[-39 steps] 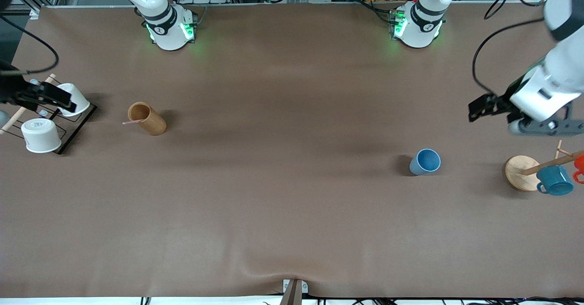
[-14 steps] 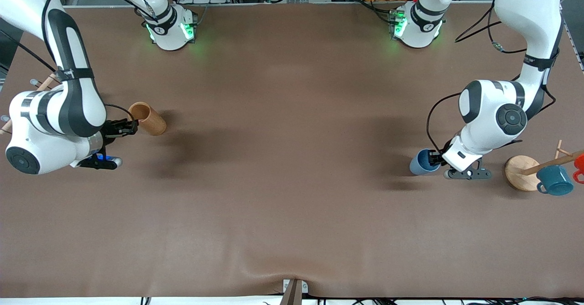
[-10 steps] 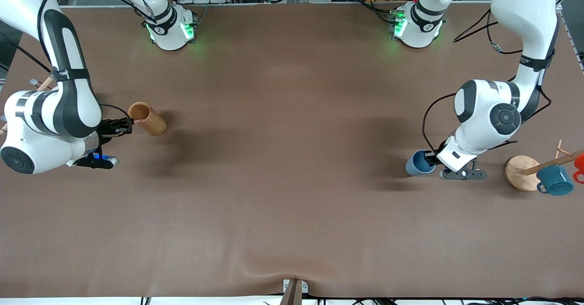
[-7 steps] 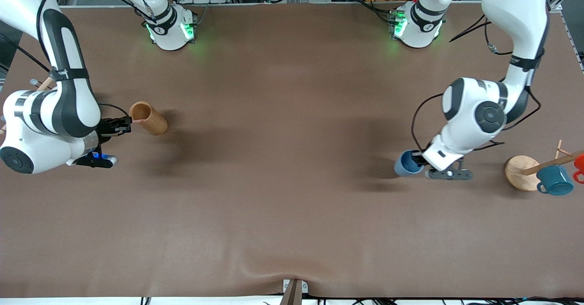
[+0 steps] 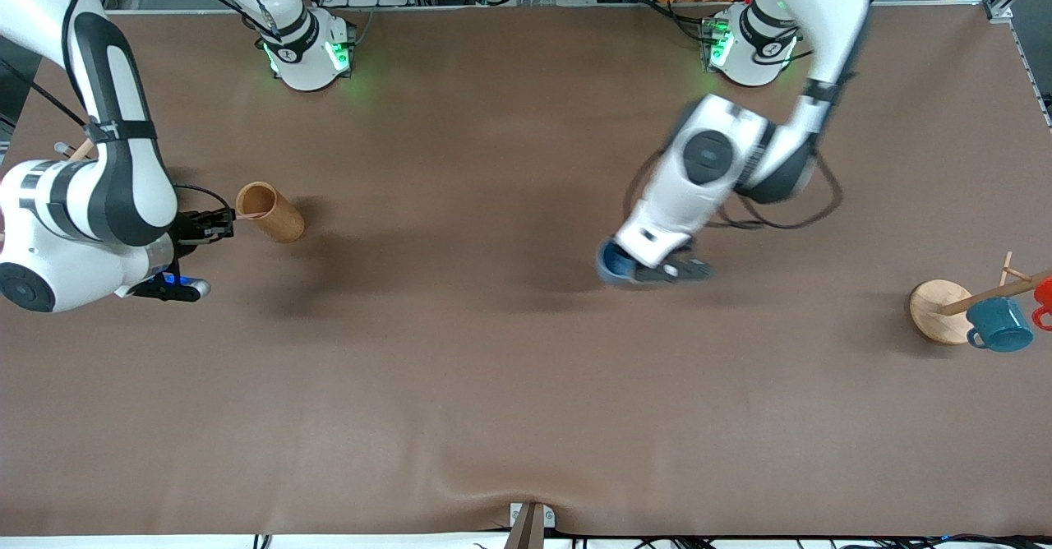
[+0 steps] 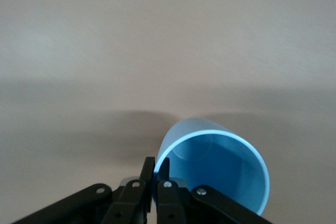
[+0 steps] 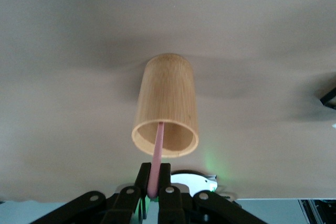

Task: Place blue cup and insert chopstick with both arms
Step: 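Lift the chopstick from the wooden cup while the left gripper carries the cup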

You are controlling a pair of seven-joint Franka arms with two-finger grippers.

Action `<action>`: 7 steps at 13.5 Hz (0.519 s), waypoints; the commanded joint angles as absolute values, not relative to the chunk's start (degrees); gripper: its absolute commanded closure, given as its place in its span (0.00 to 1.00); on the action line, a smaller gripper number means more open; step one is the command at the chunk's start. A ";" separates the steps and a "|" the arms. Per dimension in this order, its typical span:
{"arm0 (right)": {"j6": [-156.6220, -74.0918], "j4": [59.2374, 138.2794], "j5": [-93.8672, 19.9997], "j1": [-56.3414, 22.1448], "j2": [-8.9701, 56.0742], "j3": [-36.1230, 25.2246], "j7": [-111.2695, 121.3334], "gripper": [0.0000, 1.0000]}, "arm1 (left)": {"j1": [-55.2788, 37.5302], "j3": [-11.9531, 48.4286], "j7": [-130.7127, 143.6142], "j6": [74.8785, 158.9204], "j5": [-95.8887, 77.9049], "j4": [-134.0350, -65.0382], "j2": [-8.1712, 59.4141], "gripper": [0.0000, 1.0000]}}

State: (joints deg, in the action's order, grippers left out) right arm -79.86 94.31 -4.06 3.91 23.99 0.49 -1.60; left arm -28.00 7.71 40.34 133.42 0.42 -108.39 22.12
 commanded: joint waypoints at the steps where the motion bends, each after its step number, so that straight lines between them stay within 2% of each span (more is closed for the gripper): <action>1: -74.38 89.23 -3.43 3.43 22.68 0.88 -1.50 1.00 | -33.82 6.94 50.94 132.10 1.32 -101.79 27.58 1.00; 7: -63.12 71.14 0.96 -1.39 22.41 0.97 -1.76 1.00 | -43.67 6.59 63.45 132.19 1.41 -97.38 33.66 1.00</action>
